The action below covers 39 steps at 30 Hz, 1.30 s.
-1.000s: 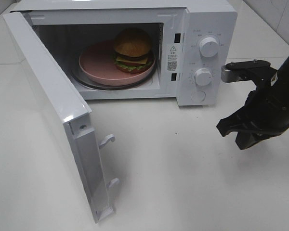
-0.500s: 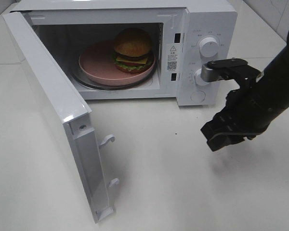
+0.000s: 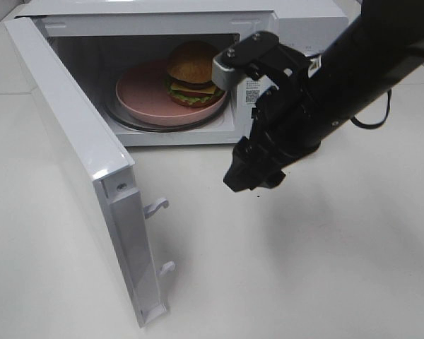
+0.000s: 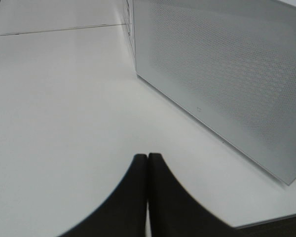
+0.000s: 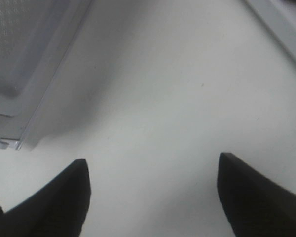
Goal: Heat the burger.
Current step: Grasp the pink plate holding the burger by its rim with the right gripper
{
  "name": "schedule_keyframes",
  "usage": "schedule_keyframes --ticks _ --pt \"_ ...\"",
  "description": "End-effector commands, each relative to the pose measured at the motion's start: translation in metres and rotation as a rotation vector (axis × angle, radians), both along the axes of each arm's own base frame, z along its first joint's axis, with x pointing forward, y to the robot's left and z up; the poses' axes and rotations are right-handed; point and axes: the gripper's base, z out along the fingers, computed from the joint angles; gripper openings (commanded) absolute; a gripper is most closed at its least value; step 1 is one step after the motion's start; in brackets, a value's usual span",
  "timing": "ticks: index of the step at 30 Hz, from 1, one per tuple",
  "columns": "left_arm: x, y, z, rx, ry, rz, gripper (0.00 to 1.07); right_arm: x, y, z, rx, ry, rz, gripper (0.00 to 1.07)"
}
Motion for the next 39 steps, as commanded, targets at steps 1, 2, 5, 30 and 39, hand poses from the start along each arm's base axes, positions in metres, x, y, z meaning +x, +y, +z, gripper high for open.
schedule_keyframes --ticks 1,2,5,30,39 --pt "0.0 0.0 0.0 -0.011 -0.019 0.004 0.0 0.006 0.015 0.022 -0.013 -0.134 0.114 0.69" --pt "0.0 0.0 0.0 -0.011 -0.019 0.004 0.0 0.006 0.015 0.022 -0.013 -0.134 0.114 0.69" --pt "0.0 0.0 0.0 -0.011 -0.019 0.004 0.0 0.008 0.023 0.032 -0.023 -0.217 0.171 0.69" --pt "0.0 0.0 0.0 -0.011 -0.019 0.004 0.0 0.045 0.101 0.005 -0.244 -0.527 0.497 0.69" --pt "0.0 0.0 0.0 -0.011 -0.019 0.004 0.0 0.061 0.116 -0.013 -0.269 -0.521 0.496 0.69"
